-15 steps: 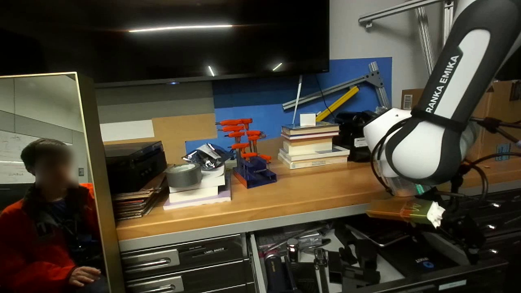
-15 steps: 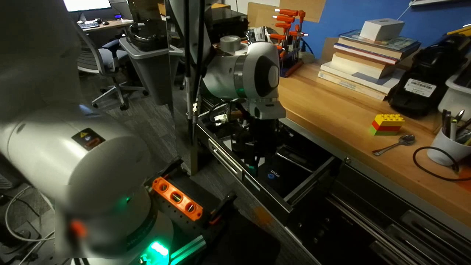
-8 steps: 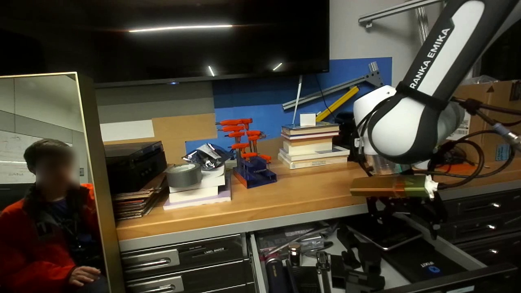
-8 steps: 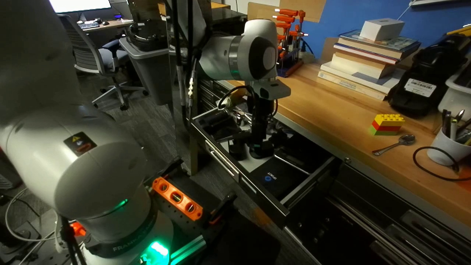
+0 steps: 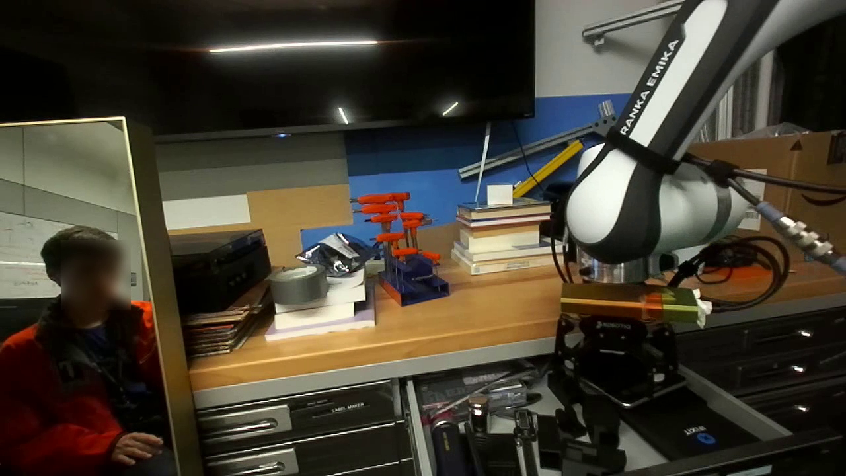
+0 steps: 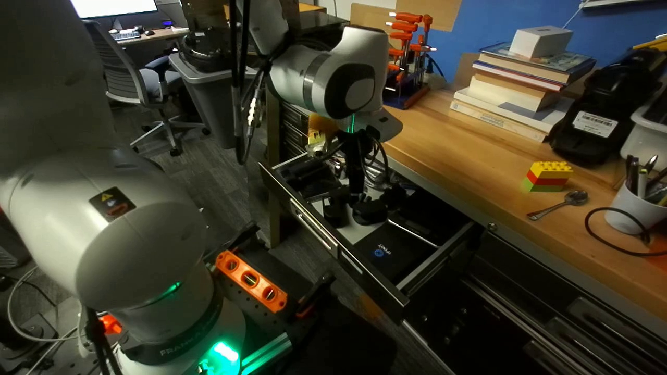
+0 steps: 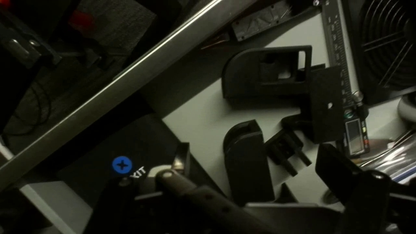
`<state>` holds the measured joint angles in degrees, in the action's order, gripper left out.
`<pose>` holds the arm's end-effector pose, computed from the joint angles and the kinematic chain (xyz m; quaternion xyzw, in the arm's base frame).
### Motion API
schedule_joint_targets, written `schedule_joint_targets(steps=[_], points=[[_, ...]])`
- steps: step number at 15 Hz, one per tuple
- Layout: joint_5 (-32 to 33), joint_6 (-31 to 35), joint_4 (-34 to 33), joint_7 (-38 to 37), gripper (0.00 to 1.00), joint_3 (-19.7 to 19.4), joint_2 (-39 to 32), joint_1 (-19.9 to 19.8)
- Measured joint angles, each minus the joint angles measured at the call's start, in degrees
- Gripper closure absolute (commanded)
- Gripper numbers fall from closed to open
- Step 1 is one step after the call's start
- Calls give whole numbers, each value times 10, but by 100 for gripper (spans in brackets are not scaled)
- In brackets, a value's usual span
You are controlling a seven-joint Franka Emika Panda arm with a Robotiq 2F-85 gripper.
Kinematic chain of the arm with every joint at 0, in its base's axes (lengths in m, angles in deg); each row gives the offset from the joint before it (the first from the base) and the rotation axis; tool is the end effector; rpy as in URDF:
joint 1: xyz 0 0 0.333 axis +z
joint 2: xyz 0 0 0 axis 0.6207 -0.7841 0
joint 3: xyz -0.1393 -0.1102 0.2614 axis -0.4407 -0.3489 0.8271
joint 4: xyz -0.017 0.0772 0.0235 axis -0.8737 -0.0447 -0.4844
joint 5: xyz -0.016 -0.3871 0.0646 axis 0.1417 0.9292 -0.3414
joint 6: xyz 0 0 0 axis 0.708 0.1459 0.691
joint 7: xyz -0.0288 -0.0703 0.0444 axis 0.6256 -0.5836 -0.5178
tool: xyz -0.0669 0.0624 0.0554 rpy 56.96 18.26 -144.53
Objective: Open the top central drawer then remove the three black objects and put them on the table
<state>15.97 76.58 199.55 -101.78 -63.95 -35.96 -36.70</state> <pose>0.4206 -0.0207 0.2293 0.9160 -0.4004 -0.0228 0.0084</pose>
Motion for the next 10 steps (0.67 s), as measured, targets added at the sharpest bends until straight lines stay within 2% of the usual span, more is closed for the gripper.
schedule_joint_targets(steps=[3, 6, 10], points=[[-109, 17, 6, 136, 0, 29, -11, 1], [-192, 16, 3, 266, 0, 51, -24, 1], [-221, 17, -8, 403, 0, 52, -57, -13]])
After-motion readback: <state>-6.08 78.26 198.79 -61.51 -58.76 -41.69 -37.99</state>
